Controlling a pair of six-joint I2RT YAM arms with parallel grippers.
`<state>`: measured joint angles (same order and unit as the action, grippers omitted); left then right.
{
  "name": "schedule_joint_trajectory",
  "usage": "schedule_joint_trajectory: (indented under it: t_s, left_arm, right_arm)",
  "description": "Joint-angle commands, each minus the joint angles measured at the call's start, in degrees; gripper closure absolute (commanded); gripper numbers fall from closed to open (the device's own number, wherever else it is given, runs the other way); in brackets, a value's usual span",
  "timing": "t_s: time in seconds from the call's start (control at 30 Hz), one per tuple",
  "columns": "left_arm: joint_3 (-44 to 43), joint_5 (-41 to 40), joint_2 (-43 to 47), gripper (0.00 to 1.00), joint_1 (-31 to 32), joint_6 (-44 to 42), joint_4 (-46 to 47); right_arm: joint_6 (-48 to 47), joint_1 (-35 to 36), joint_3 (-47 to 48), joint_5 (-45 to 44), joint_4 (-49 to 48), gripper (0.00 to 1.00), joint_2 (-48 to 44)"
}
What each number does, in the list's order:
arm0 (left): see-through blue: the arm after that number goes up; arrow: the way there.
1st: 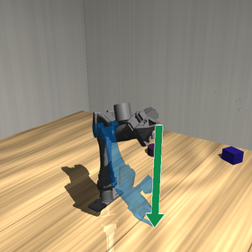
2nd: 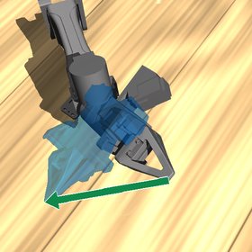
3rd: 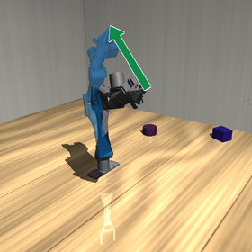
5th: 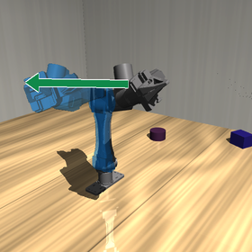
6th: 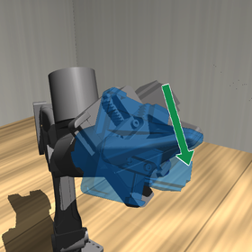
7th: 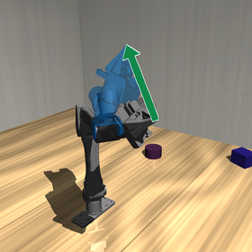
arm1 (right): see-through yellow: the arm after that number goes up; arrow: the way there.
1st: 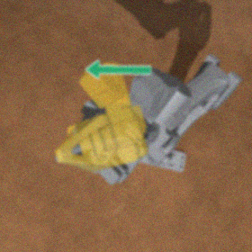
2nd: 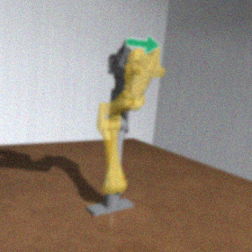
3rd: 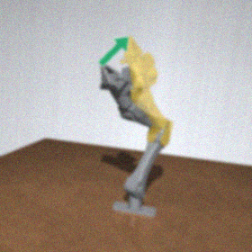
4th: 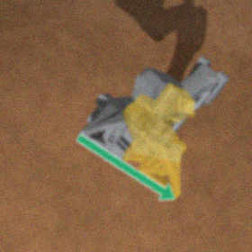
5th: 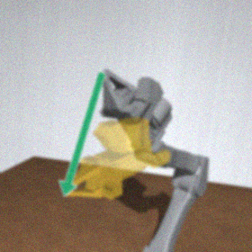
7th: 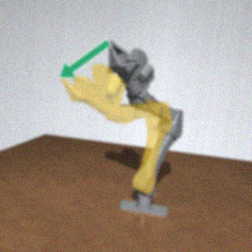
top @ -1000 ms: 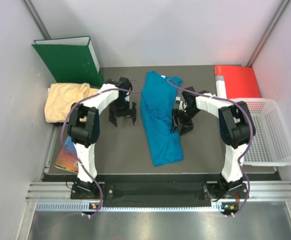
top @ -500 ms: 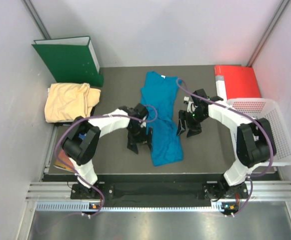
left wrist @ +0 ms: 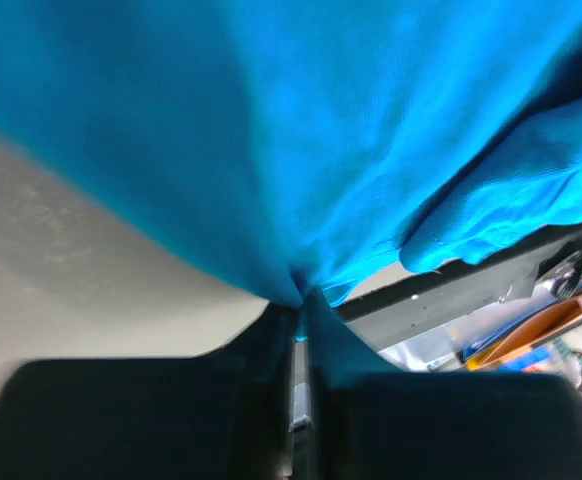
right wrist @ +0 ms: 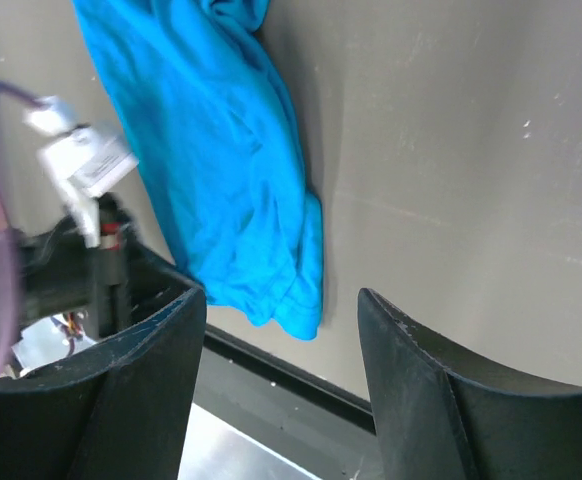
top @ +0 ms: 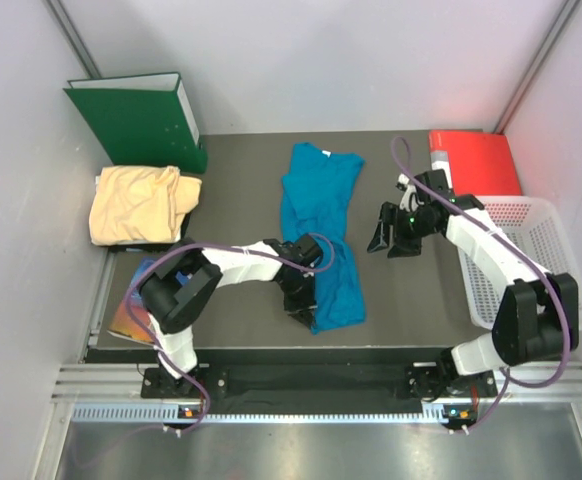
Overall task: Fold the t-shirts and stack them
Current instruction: Fold the tshirt
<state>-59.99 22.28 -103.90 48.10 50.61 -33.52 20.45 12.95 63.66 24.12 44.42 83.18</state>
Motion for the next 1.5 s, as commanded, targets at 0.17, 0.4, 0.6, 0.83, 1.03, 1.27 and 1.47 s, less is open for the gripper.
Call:
schedule_joint_trajectory:
  t_s: [0.17,0.4,0.6,0.83,1.03,1.27,1.47]
  left_arm:
    - [-1.45,-8.04,0.26,1.0,1.12,1.24,-7.69]
    - [0.84,-7.6,10.02,1.0,1.21,0.63,-15.51]
    - [3.02,-6.91,13.72,1.0,1.21,-0.6,-19.83]
    - [7.51,-6.11,15.82,1.0,1.3,-0.25,-19.05]
    - [9.45,-6.29,16.62,1.0,1.3,-0.25,-18.25]
    - [10.59,-6.37,17.59,1.0,1.3,0.72,-17.11]
    - [10.77,-6.29,17.59,1.0,1.3,0.98,-16.4]
  right_arm:
    - [-0.14,-0.21,-12.13,4.97,1.36,0.38,-8.64]
    - [-0.15,0.14,-22.51,9.62,2.07,0.39,-13.04]
    - [5.03,2.43,-29.46,11.65,-2.84,0.41,-17.08]
    - [19.08,16.89,-34.38,12.09,-22.95,0.42,-15.94]
    - [32.45,26.06,-39.66,9.37,-39.58,0.44,-12.43]
    - [41.25,35.2,-39.14,3.84,-48.46,0.46,-8.39]
    - [43.54,43.2,-32.47,2.08,-49.8,0.55,1.45]
